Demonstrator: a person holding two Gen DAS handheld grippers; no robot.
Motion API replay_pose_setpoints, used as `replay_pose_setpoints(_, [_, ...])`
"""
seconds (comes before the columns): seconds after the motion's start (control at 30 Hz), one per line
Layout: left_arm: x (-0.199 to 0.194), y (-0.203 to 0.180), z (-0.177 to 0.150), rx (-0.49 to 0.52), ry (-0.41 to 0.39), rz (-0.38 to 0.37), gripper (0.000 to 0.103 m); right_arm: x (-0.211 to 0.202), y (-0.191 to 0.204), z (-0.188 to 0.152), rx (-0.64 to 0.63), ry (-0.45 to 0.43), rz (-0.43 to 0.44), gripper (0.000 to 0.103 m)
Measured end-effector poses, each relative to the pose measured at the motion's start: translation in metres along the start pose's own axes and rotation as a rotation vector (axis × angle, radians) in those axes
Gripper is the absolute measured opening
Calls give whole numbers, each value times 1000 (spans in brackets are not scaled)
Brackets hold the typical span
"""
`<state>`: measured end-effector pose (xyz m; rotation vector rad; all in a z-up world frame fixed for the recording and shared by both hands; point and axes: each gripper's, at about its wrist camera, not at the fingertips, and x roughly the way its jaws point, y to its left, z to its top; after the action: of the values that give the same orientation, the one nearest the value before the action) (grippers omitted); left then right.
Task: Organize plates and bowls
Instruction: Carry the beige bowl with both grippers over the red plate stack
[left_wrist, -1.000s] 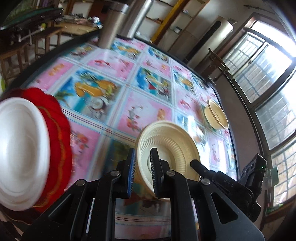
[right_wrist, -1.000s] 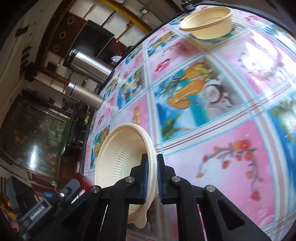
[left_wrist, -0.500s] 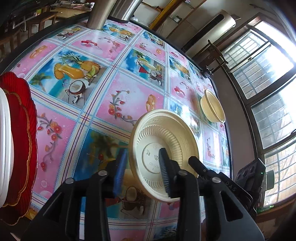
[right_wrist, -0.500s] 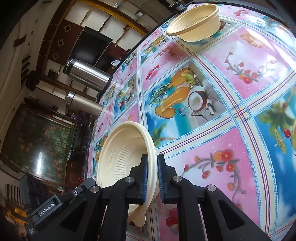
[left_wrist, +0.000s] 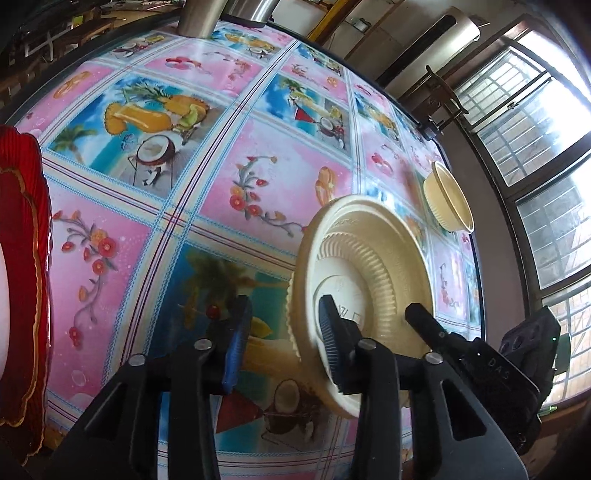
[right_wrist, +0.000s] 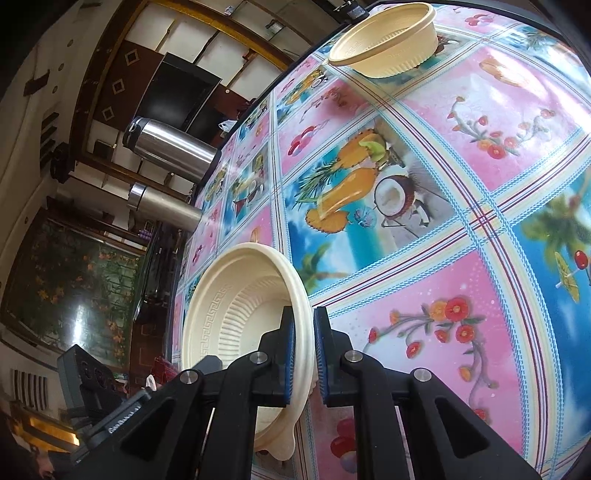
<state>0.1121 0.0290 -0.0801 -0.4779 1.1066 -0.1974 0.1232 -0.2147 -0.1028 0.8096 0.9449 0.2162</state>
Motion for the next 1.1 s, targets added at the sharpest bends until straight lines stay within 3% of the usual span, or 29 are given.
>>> replay_pose_setpoints(0.07, [0,0,-1,4,-7,-1,29,1,0,-1,2,-1,6,13])
replay_pose_setpoints(0.23, [-8,-7,-4,49,-41,9,11,2,3,-3,3,-3,4,13])
replay_pose_setpoints(0.67, [-26,-11,-8,99,-76,20,11,-2,11,-7,4,-15,2,12])
replay_pose_setpoints(0.93, [-77,2,-8,98,-194,25,11,-10,49,-17,-52,-11,54,11])
replay_pose_setpoints(1.1, [-127,28,-8,81,-304,54,11,-7,96,-32,-132,9,103,11])
